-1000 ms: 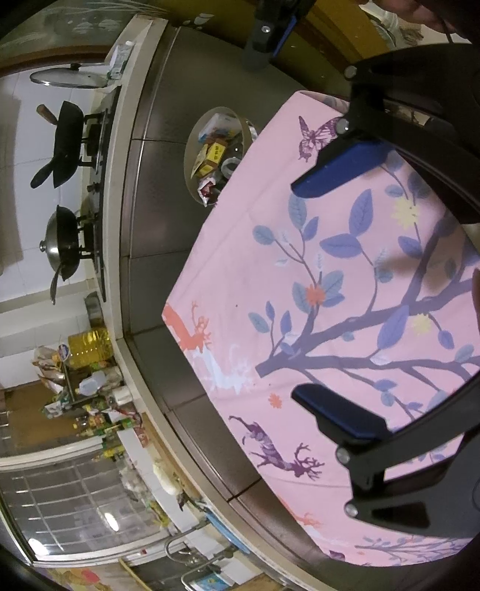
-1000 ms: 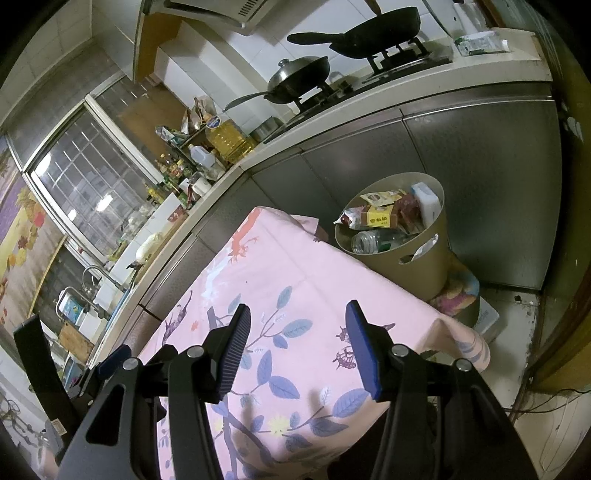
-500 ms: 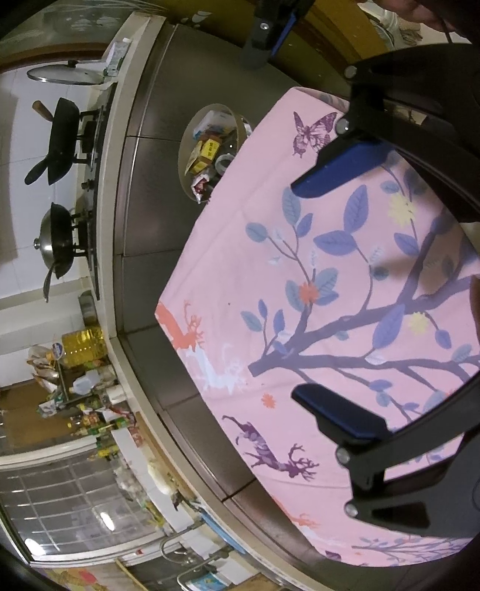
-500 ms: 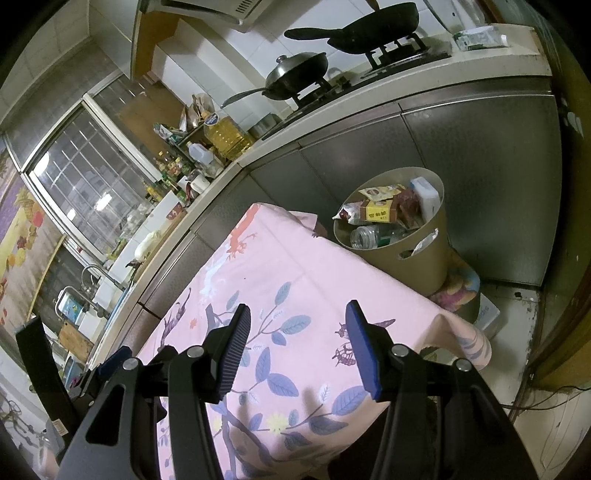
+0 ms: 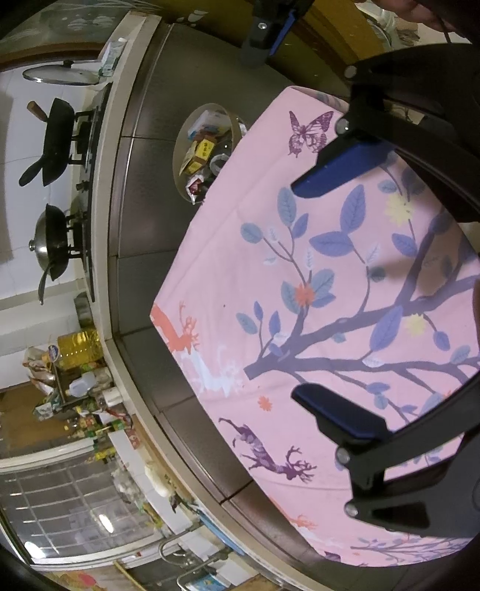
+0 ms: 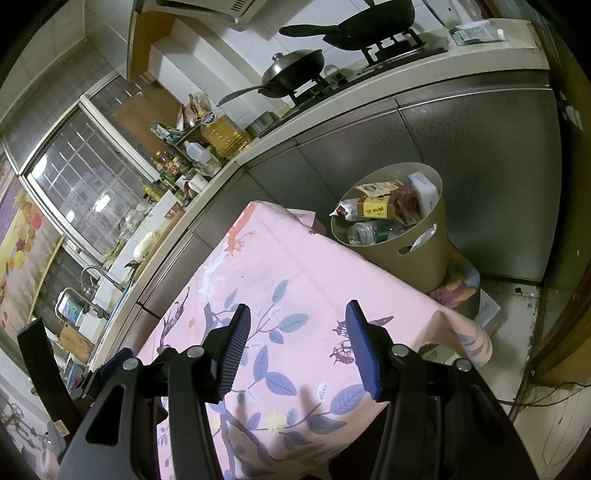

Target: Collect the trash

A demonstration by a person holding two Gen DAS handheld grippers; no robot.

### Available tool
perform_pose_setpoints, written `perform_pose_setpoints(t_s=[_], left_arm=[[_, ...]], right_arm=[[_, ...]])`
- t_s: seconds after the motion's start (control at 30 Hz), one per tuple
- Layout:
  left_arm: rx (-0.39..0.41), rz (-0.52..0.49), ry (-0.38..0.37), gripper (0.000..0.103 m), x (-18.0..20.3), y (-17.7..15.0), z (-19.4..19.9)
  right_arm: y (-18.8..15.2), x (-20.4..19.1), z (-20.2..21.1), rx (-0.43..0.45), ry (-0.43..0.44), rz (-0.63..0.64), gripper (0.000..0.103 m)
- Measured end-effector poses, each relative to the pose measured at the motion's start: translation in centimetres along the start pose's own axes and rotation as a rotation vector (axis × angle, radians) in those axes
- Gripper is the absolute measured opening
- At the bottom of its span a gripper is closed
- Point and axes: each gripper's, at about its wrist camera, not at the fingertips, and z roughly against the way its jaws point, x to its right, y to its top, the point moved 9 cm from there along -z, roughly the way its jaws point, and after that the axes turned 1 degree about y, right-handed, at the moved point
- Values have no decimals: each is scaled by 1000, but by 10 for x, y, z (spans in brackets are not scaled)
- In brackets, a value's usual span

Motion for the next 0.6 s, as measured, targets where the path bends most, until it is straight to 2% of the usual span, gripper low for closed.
perform_pose_setpoints(t_s=[0.6], left_arm=[[-3, -4, 0, 97, 1, 0, -1]], right_arm=[[4, 2, -1, -4, 2, -5, 51]])
